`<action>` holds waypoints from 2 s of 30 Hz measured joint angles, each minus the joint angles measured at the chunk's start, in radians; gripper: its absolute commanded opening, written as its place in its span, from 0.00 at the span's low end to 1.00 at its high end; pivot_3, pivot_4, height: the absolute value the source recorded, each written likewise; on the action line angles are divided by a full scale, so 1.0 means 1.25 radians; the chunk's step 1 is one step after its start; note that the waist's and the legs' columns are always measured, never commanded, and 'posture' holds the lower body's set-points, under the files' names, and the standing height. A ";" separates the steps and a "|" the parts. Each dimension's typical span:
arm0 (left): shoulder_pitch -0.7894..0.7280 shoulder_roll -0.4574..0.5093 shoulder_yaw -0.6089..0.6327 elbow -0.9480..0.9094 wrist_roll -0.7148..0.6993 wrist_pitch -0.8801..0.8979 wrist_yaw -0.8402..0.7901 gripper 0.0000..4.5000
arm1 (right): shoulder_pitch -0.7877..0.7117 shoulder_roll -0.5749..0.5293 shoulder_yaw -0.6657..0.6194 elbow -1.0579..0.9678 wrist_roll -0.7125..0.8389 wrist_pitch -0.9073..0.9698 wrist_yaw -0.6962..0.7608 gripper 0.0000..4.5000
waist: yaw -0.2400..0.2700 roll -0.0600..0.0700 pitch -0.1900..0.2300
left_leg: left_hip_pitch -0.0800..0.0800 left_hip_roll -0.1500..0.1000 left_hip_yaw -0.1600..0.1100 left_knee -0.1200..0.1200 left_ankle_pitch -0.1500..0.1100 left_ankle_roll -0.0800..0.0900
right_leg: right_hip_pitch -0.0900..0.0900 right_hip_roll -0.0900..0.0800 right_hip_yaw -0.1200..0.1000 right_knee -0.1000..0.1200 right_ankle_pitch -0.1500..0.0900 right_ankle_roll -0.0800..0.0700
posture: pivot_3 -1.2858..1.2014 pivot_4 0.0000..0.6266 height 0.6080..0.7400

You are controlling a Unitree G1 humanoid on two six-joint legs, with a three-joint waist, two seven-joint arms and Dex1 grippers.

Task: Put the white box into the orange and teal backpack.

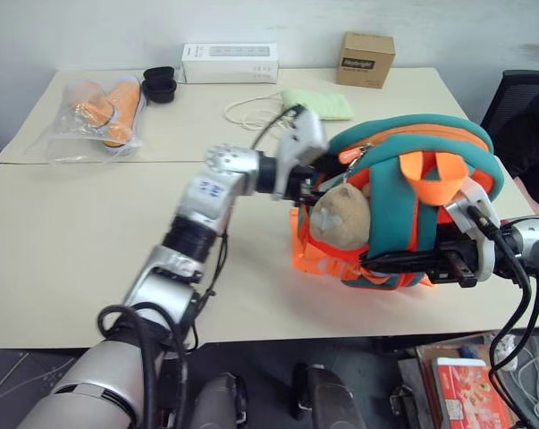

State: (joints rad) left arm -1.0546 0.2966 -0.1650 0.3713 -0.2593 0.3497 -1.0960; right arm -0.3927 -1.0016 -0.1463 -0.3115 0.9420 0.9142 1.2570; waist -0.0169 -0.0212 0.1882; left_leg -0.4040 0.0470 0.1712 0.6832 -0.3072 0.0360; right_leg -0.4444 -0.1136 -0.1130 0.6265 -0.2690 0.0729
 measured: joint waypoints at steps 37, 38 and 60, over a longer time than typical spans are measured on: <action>0.127 0.047 -0.060 -0.324 -0.089 0.180 0.125 0.23 | 0.057 0.012 -0.047 -0.058 0.076 0.022 -0.119 0.00 | 0.031 0.000 0.000 | 0.000 -0.005 -0.004 0.001 0.002 0.003 | 0.003 0.000 0.004 0.000 0.001 0.001 | 0.52 0.24 1.00; 0.124 0.047 -0.053 -0.316 -0.090 0.180 0.127 0.20 | 0.058 0.012 -0.047 -0.057 0.074 0.018 -0.119 0.00 | 0.030 0.000 0.000 | 0.000 -0.005 -0.004 0.001 0.002 0.003 | 0.003 0.000 0.004 0.000 0.001 0.001 | 0.52 0.24 1.00; -0.023 0.269 0.036 -0.023 -0.105 0.102 -0.087 0.17 | 0.172 0.029 -0.153 -0.001 0.053 -0.050 -0.119 0.00 | 0.032 0.000 0.000 | -0.001 -0.007 -0.002 0.001 0.002 0.005 | 0.002 0.000 -0.001 0.000 0.002 0.003 | 0.52 0.24 1.00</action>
State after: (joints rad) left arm -1.0837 0.6333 -0.1197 0.3423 -0.3910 0.4768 -1.2043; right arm -0.1782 -0.9651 -0.3370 -0.3126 1.0080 0.8513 1.1083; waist 0.0237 -0.0212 0.1882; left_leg -0.4058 0.0378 0.1686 0.6850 -0.3049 0.0419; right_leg -0.4424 -0.1138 -0.1140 0.6268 -0.2671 0.0764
